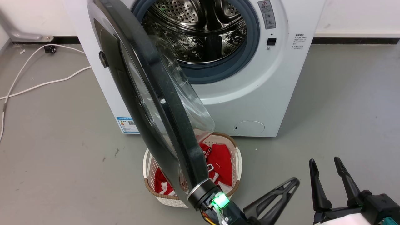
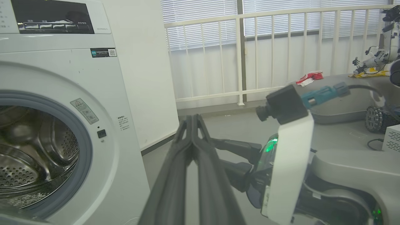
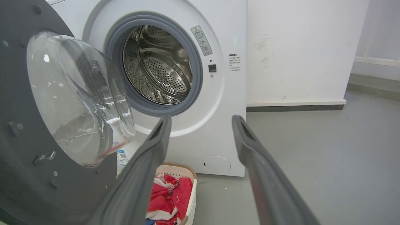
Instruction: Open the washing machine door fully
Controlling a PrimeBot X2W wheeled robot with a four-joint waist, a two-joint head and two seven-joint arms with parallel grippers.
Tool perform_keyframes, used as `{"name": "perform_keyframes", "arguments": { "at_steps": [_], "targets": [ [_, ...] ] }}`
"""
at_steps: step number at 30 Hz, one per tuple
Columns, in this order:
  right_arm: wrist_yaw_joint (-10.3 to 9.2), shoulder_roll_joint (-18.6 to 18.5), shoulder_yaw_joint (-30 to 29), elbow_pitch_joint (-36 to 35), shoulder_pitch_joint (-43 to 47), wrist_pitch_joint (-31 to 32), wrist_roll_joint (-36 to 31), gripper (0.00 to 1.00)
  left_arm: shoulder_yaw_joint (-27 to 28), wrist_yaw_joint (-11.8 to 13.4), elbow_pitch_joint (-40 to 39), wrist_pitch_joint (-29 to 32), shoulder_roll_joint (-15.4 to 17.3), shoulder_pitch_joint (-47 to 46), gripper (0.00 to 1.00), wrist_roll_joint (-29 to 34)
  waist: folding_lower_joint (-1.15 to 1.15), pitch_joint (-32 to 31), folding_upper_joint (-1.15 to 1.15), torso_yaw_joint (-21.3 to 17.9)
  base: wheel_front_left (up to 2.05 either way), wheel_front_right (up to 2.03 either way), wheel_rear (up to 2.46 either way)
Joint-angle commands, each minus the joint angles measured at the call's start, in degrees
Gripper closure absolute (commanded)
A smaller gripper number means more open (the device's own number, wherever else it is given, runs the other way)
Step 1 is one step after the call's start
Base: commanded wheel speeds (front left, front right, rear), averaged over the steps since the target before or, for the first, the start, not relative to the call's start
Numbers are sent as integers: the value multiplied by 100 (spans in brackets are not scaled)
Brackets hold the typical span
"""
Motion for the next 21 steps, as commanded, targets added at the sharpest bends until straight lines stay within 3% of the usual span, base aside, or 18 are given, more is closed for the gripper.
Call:
{"name": "perform_keyframes", "arguments": {
  "at_steps": [1, 13, 21],
  "targets": [
    [0, 22, -7, 18, -81, -12, -3, 0, 45, -22, 120, -14, -5, 73, 100, 1, 0, 17, 0, -2, 0, 0, 0],
    [0, 22, -44, 95, -119, -12, -20, 0, 617, 64, 875, -14, 21, 379, 100, -41, 0, 60, 0, 23, 0, 0, 0],
    [0, 21, -45, 155, -120, -12, -23, 0, 1315, 197, 1228, -14, 19, 463, 100, -133, 0, 54, 0, 30, 0, 0, 0]
  ]
}}
